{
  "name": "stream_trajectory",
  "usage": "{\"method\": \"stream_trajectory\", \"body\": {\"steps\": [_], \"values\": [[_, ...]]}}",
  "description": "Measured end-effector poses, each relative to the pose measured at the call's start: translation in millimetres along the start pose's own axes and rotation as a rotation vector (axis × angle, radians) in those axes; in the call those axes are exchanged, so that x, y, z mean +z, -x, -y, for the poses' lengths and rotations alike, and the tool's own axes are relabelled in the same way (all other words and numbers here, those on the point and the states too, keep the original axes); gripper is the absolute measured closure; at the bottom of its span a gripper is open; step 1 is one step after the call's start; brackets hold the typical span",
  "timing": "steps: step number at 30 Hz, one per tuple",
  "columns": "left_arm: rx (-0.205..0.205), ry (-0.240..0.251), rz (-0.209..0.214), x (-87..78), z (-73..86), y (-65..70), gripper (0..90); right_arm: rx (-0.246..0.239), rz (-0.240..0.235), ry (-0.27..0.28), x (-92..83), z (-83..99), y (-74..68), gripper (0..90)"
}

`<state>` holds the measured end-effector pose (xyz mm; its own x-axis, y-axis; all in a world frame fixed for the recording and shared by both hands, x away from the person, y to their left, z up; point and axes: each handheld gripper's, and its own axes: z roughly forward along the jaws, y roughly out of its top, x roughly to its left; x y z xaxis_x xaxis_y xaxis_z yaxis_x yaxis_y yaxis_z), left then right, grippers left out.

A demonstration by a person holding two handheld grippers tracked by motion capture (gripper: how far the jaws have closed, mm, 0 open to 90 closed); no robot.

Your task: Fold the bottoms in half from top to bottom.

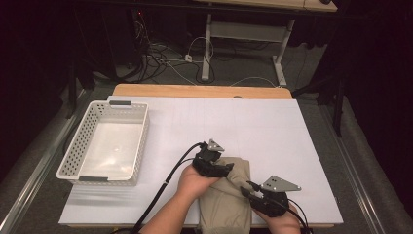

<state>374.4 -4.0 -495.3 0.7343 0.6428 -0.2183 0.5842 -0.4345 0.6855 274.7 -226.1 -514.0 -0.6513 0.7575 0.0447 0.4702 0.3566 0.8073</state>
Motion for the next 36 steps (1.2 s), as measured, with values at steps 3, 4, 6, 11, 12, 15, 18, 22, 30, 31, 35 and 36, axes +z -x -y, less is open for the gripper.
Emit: {"method": "stream_trajectory", "body": {"steps": [3, 4, 6, 11, 12, 15, 18, 22, 30, 31, 35, 36], "values": [[0.015, -0.019, 0.003, 5.6, 0.4, 1.8, 41.4, 0.004, -0.005, 0.001, -0.4, 0.7, -0.1, 64.5], [0.023, -0.024, 0.001, 7.5, 1.3, 2.6, 44.5, 0.005, -0.006, 0.0, -0.5, 1.1, -0.4, 64.5], [0.043, -0.031, -0.015, 9.7, 3.2, 4.5, 48.1, 0.006, -0.009, -0.004, -0.1, 2.0, -0.5, 64.5], [0.073, -0.028, -0.026, 10.6, 4.7, 8.5, 64.6, 0.001, -0.008, -0.008, 1.2, 2.1, -0.7, 64.5], [0.077, -0.019, -0.035, 8.6, 4.9, 9.1, 69.0, 0.001, -0.007, -0.009, 1.5, 2.1, -1.2, 64.5], [0.085, -0.002, -0.033, 5.0, 5.9, 10.6, 75.0, -0.004, -0.007, -0.009, 2.0, 2.2, -1.4, 64.3], [0.083, 0.059, -0.026, -7.0, 10.6, 15.1, 75.5, -0.009, -0.008, -0.014, 3.0, 3.0, -1.8, 62.9], [0.083, 0.114, -0.029, -23.2, 18.8, 20.2, 75.4, -0.013, -0.011, -0.013, 2.2, 3.0, -2.8, 59.9], [0.096, 0.157, -0.025, -47.5, 44.4, 26.7, 75.0, -0.029, -0.022, -0.018, 2.4, 3.4, -7.8, 54.8], [0.095, 0.157, -0.022, -49.8, 47.7, 27.5, 75.0, -0.031, -0.024, -0.017, 2.4, 3.5, -8.3, 54.1], [0.1, 0.138, -0.02, -57.0, 61.1, 32.8, 75.0, -0.036, -0.03, -0.017, 1.0, 4.0, -10.1, 52.4], [0.099, 0.133, -0.019, -58.3, 64.5, 34.4, 74.9, -0.037, -0.033, -0.018, 0.2, 4.1, -10.6, 52.0]]}}
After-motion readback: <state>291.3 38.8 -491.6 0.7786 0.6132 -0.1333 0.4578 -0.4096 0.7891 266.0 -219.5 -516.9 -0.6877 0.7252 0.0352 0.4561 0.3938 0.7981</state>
